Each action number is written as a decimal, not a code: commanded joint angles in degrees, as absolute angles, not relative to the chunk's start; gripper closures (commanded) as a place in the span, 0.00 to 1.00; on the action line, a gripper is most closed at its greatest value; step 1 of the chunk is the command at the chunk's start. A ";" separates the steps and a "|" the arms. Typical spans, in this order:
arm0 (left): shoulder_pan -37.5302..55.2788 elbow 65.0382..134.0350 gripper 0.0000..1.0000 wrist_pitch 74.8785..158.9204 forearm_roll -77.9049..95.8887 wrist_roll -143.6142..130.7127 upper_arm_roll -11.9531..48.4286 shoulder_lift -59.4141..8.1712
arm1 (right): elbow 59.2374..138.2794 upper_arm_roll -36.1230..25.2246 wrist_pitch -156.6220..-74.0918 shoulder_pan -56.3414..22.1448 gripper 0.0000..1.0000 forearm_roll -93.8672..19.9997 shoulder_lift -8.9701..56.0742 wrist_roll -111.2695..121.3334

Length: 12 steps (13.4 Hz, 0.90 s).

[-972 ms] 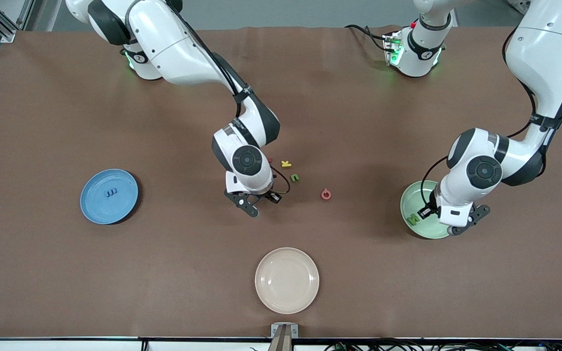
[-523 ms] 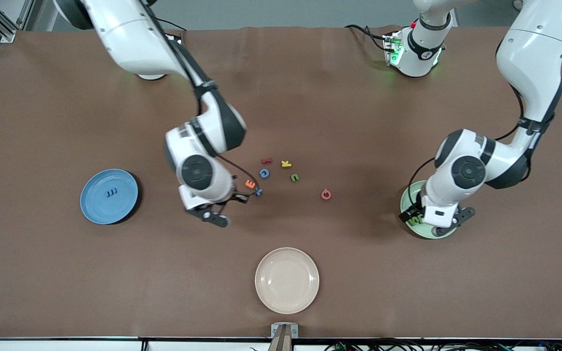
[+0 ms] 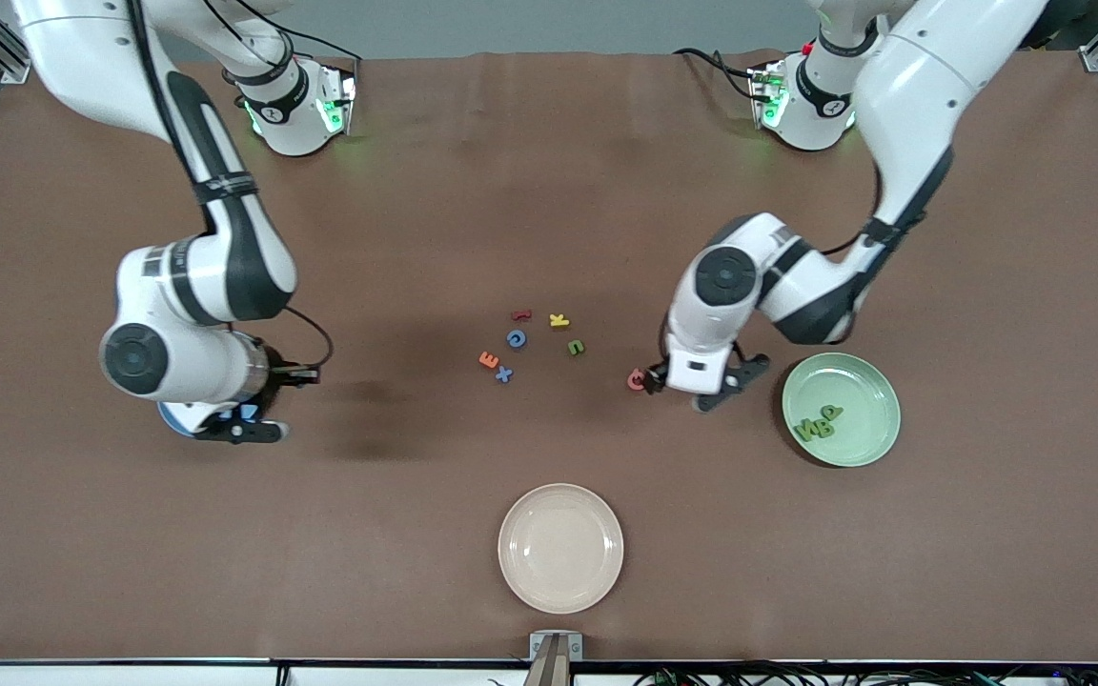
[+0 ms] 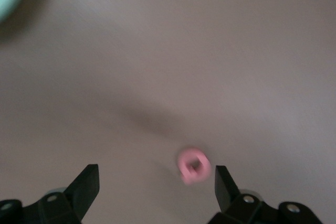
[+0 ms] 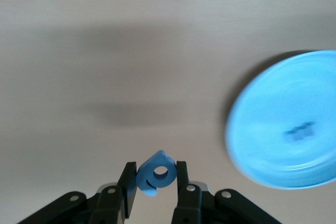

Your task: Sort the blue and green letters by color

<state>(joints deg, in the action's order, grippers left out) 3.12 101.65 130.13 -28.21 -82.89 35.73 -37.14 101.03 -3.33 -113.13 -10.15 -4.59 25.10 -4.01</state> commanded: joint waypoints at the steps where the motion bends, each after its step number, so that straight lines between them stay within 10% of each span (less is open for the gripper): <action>1: 9.91 96.51 0.05 129.20 -28.21 -83.14 34.81 -40.95 | 108.09 -2.02 -119.24 -3.10 0.84 -2.81 22.24 7.77; 12: 17.14 93.08 0.33 133.41 -32.26 -82.53 33.22 -48.25 | 117.50 -1.93 -138.42 3.00 0.84 -1.41 23.55 20.92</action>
<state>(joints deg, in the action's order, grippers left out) 16.68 94.53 132.67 -31.01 -82.95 33.47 -47.14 115.01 -2.33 -136.53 3.95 -1.95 24.50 21.20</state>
